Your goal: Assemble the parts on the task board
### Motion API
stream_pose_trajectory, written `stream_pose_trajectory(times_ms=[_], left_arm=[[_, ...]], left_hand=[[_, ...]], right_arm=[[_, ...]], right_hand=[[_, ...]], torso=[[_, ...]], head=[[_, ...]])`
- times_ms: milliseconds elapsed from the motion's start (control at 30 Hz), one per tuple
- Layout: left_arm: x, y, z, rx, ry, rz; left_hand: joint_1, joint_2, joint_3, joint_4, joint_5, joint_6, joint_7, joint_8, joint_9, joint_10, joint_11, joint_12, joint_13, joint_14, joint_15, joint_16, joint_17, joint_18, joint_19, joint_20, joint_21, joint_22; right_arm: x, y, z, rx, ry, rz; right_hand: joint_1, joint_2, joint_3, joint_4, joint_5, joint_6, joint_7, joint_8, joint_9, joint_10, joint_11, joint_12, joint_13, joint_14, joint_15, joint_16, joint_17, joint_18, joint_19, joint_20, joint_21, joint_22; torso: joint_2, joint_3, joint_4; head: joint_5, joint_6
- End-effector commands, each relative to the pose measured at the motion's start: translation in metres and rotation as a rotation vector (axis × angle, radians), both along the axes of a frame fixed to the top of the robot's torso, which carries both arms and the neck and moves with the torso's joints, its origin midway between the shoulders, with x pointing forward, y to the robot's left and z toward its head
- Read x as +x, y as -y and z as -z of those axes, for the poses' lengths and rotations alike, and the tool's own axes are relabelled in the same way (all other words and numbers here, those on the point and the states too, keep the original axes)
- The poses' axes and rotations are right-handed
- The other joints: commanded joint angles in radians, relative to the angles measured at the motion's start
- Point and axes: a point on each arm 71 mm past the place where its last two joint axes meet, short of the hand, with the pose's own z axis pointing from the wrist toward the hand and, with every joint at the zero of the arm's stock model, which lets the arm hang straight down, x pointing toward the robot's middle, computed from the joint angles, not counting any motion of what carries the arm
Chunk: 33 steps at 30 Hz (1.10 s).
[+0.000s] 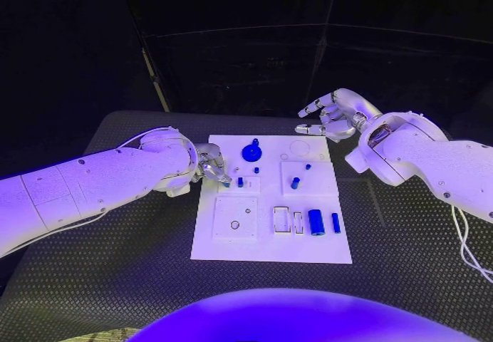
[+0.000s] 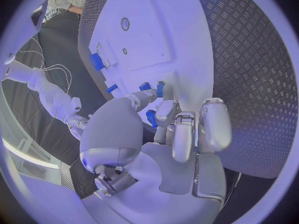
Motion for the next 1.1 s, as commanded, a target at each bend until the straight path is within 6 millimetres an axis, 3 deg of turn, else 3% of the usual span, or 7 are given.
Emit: stream_pose_trajectory(times_ms=[33,533,1100], left_arm=[[-0.0045,0.0048,0.0067,0.034,-0.030,0.041],[-0.0052,0.0110,0.0077,0.052,-0.037,0.071],[-0.0056,0.0077,0.0072,0.067,-0.026,0.072]], left_hand=[[0.005,-0.007,0.145,-0.154,0.000,0.000,-0.003,0.001,-0.002,0.009,0.000,0.005,0.002,0.104,-0.008,0.006,0.263,-0.013,0.003,-0.003,0.006,0.001],[0.012,-0.020,0.098,-0.163,-0.001,0.025,-0.011,-0.005,-0.024,0.037,-0.005,0.034,0.038,0.104,-0.010,0.006,0.263,-0.016,0.011,-0.004,0.014,0.016],[0.017,-0.012,0.089,-0.161,0.003,0.037,-0.013,-0.010,-0.036,0.042,-0.008,0.037,0.042,0.104,-0.012,0.006,0.263,-0.018,0.016,-0.006,0.020,0.025]], right_arm=[[-0.0005,-0.0011,-0.0015,-0.001,0.006,-0.011],[-0.0011,-0.0005,-0.0019,-0.001,0.006,-0.011],[-0.0012,0.0001,-0.0021,-0.001,0.007,-0.010]], right_hand=[[-0.003,0.006,-0.005,0.001,0.004,0.001,-0.004,0.007,0.000,0.000,-0.004,0.006,0.001,0.065,-0.006,-0.007,0.067,0.010,-0.001,-0.001,-0.005,-0.001],[-0.001,0.008,-0.005,-0.001,0.011,0.001,-0.004,0.008,0.000,-0.001,-0.004,0.006,0.001,0.065,-0.006,-0.007,0.066,0.011,-0.001,-0.001,-0.006,-0.002],[0.001,0.010,-0.005,-0.002,0.018,0.000,-0.005,0.009,-0.001,-0.001,-0.004,0.006,0.001,0.065,-0.007,-0.008,0.066,0.011,-0.001,-0.001,-0.007,-0.003]], torso=[[0.000,-0.0002,0.0006],[0.000,-0.0004,0.0004],[-0.001,-0.0013,0.0012]], head=[[-0.001,0.000],[-0.003,-0.002],[0.000,-0.002]])
